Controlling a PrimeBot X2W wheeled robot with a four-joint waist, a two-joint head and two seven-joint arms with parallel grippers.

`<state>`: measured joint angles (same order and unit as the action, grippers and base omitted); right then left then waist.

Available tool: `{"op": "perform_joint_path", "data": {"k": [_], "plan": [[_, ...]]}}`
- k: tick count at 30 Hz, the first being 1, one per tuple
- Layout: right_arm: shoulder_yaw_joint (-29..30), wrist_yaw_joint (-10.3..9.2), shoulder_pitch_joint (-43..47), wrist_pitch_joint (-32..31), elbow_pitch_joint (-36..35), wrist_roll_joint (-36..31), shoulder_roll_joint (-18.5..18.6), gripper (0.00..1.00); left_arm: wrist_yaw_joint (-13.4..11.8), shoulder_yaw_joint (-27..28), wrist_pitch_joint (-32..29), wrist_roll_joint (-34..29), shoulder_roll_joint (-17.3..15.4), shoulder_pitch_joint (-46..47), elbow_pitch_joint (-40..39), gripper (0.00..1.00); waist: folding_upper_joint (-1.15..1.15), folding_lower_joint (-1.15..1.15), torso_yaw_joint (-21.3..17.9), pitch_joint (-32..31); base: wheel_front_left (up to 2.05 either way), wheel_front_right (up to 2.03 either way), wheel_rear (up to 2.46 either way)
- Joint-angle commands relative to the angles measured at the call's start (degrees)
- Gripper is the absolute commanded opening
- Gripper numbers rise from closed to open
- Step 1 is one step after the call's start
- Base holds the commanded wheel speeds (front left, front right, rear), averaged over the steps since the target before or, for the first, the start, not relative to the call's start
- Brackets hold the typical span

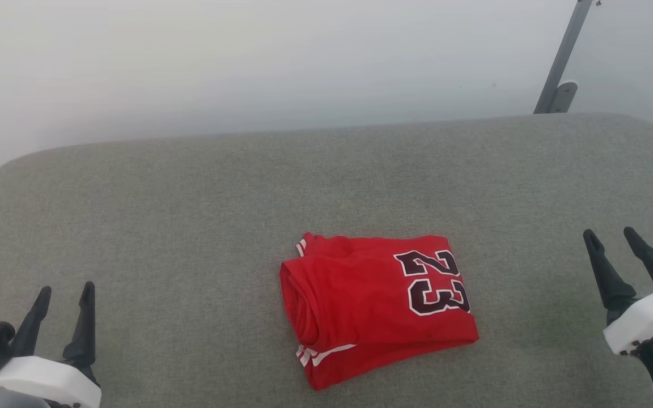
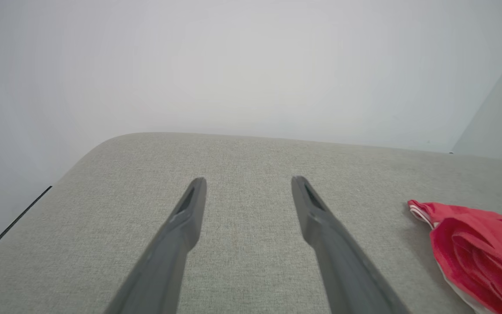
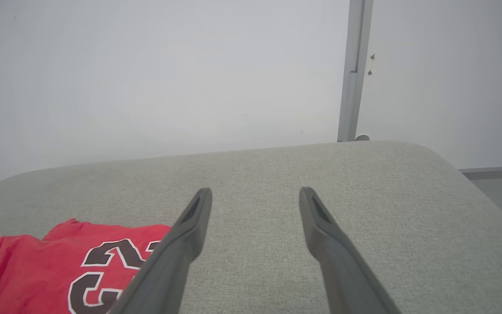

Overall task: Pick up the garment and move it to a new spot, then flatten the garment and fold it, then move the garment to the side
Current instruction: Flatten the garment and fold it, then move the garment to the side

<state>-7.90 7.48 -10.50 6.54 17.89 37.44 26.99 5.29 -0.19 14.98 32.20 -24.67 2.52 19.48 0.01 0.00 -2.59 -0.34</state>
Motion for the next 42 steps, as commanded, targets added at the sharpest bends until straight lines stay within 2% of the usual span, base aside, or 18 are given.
{"op": "perform_joint_path", "data": {"k": [1,16,22,30,42], "plan": [[-0.24,0.02,0.86,0.43,0.16,0.39,-0.25,1.00,-0.05,-0.03,0.24,-0.23,-0.20,-0.56,-0.18,1.00,-0.01,0.00,0.00,-0.10,0.00,0.00,0.00],[-0.68,0.02,0.92,0.47,0.27,1.72,0.09,1.00,-0.52,-0.94,-0.03,-0.14,-0.32,-0.45,-0.70,1.00,-0.01,0.00,0.68,-0.22,0.00,0.00,0.00],[-2.75,0.02,0.27,-3.08,0.10,3.28,-0.44,1.00,-0.54,-1.53,-0.22,0.26,-0.12,-0.63,-1.25,1.00,-0.01,0.00,2.31,0.16,0.00,0.00,0.00],[-6.92,0.02,-2.57,-10.08,0.41,5.04,-0.16,1.00,-0.59,-2.61,-0.42,0.45,0.67,0.03,-1.38,1.00,-0.01,0.00,5.54,1.94,0.00,0.00,0.00],[-10.42,0.01,-7.35,-29.73,1.74,7.27,2.81,1.00,-0.06,-4.44,-0.17,0.22,2.02,1.78,-0.22,1.00,-0.01,0.00,10.87,5.26,0.00,0.00,0.00]]}}
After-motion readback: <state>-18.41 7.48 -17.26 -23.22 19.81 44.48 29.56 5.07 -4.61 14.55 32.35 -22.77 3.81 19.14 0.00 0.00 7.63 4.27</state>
